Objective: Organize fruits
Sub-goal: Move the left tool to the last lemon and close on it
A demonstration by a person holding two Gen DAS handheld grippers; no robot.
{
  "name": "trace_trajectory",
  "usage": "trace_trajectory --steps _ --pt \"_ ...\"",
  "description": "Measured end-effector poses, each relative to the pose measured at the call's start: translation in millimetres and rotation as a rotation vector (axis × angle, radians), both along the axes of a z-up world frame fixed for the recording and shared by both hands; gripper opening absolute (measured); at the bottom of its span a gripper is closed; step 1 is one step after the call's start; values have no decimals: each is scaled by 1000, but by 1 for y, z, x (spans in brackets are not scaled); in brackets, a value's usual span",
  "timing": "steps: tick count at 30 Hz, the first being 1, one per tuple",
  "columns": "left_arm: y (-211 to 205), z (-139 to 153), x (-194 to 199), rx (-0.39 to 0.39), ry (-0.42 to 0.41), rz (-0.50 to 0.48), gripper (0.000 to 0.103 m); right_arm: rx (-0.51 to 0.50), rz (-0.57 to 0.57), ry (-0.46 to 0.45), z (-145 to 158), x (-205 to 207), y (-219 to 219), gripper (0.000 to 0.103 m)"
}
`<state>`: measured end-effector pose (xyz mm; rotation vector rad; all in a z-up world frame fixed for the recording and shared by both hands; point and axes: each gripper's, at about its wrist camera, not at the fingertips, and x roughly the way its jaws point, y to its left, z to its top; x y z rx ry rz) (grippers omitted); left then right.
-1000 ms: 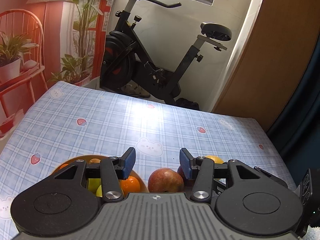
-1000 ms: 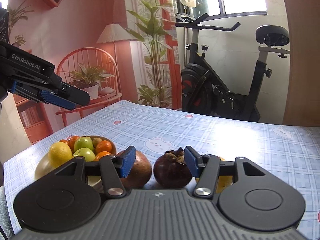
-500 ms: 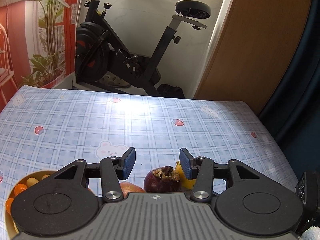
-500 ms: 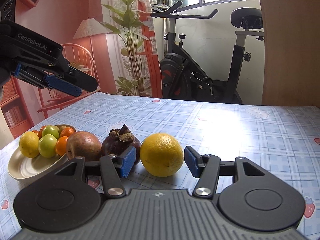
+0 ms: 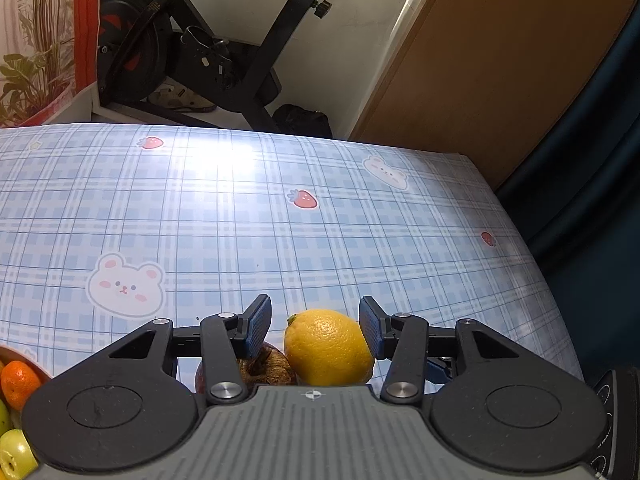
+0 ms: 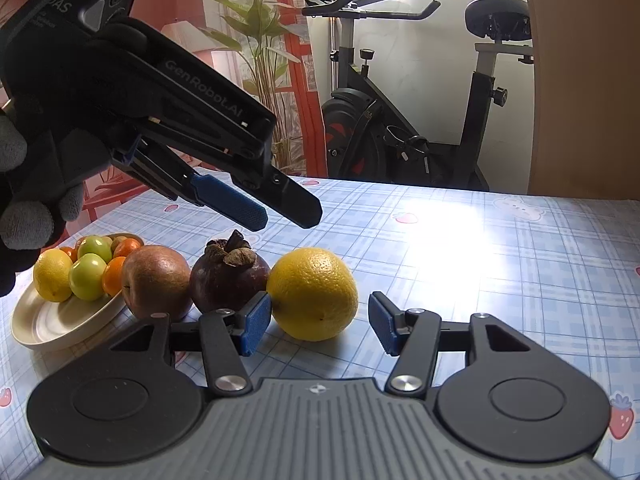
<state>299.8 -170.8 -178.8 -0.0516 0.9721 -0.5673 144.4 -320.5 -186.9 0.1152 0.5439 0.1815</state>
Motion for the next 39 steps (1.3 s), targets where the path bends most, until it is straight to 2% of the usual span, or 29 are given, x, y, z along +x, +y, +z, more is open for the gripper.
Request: trace_trajectory --steps 6,13,22,26,34,39 --pt "-8 -11 7 23 59 -15 51 22 -4 10 -1 3 -4 57" --pt "-19 -17 10 51 55 -34 52 27 -12 9 -1 3 -7 57" --pt "-27 -15 6 29 62 -68 52 24 -4 40 -2 9 -4 58" --pt "-32 -14 0 48 44 -91 52 33 -7 45 -4 11 -5 59" --pt "-31 -14 -4 22 46 -115 51 27 -29 107 -11 21 -7 56" --pt "-25 -18 1 -22 71 -75 50 18 -31 109 -12 22 -6 56"
